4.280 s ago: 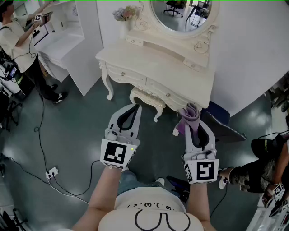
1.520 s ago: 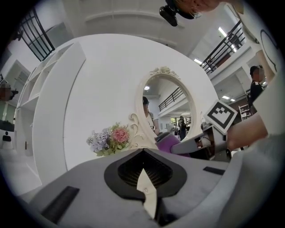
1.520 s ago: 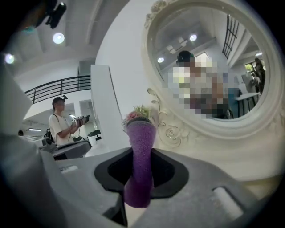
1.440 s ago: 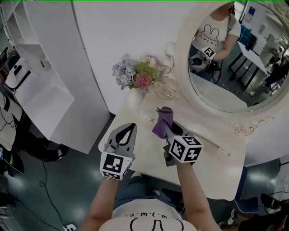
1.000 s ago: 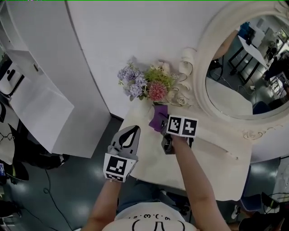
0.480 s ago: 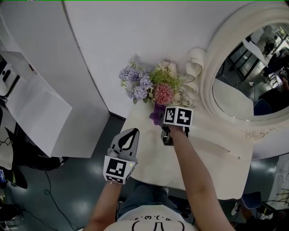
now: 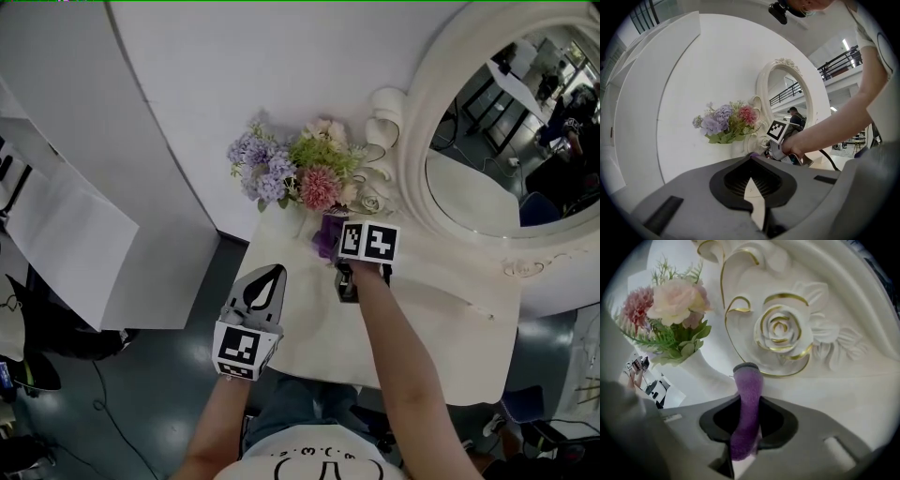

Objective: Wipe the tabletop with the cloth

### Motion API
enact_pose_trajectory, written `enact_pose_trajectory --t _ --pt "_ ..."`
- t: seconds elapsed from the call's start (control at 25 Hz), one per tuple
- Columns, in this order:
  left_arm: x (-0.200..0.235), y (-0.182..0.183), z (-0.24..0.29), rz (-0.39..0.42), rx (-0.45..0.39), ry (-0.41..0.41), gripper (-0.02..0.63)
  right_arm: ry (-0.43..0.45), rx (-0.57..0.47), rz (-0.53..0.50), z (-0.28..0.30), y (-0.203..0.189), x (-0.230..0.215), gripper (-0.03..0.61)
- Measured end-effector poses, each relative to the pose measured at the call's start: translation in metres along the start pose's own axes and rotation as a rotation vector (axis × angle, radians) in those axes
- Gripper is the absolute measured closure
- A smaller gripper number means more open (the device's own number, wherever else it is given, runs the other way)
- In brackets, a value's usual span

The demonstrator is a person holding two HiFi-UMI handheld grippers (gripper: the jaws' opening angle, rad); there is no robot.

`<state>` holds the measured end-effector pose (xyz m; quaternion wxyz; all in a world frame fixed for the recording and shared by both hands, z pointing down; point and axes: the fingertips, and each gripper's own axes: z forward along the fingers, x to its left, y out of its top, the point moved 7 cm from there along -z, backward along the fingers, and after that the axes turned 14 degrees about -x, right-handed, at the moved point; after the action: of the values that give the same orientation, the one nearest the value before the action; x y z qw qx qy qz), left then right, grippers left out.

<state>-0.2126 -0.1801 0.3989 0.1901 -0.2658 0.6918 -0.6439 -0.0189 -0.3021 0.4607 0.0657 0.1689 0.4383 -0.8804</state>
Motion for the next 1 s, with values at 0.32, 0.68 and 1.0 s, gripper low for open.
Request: enact_pose_trajectory --t 0.32,0.68,1.0 --pt "-0.036 -0.006 0.013 0.024 0.014 -0.021 0.617 -0.019 -0.015 -0.015 -0.025 0.002 -0.039 0.486" --pt "-0.097 -0.01 0.038 0.004 0.014 -0.059 0.617 -0.044 -0.025 -0.002 -0.064 0.004 -0.105 0.486" --pt "-0.15 -0.014 0.06 0.009 0.028 -0.107 0.617 -0.095 -0.044 0.001 -0.102 0.01 -0.171 0.486"
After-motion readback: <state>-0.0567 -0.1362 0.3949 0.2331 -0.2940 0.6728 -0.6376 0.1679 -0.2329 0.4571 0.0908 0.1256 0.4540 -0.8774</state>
